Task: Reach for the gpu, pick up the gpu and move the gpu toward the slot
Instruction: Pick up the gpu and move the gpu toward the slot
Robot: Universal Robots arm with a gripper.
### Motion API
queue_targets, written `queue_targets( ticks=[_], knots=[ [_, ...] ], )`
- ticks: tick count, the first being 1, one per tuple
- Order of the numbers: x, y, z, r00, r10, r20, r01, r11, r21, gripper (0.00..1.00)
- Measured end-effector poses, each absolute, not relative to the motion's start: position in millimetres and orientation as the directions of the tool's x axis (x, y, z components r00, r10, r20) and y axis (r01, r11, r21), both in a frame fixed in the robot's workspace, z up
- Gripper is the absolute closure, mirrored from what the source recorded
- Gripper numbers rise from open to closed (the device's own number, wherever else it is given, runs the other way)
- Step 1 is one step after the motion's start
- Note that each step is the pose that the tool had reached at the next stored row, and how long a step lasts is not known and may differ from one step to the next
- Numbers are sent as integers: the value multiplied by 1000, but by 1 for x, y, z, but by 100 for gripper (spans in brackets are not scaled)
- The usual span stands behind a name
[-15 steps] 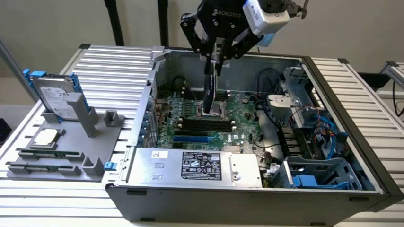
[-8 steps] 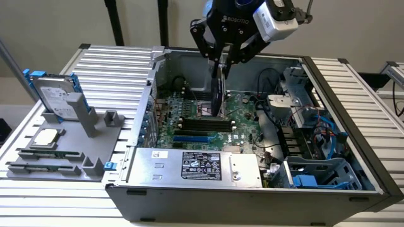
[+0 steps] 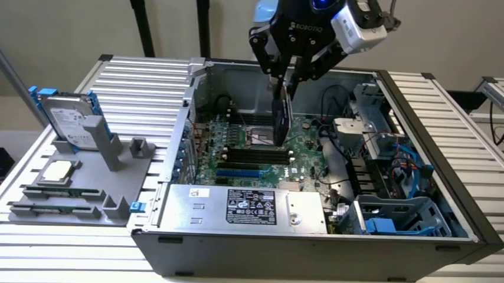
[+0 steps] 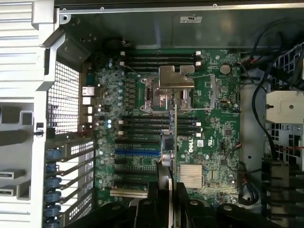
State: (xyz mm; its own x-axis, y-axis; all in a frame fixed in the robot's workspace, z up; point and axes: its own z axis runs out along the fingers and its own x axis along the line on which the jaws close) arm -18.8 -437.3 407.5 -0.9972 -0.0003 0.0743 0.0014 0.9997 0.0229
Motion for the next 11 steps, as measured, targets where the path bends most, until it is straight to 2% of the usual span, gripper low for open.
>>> queue_targets(
  ticks=[11],
  knots=[
    [-16, -437, 407, -997, -19, 74, -18, 1000, 19, 74]
  ],
)
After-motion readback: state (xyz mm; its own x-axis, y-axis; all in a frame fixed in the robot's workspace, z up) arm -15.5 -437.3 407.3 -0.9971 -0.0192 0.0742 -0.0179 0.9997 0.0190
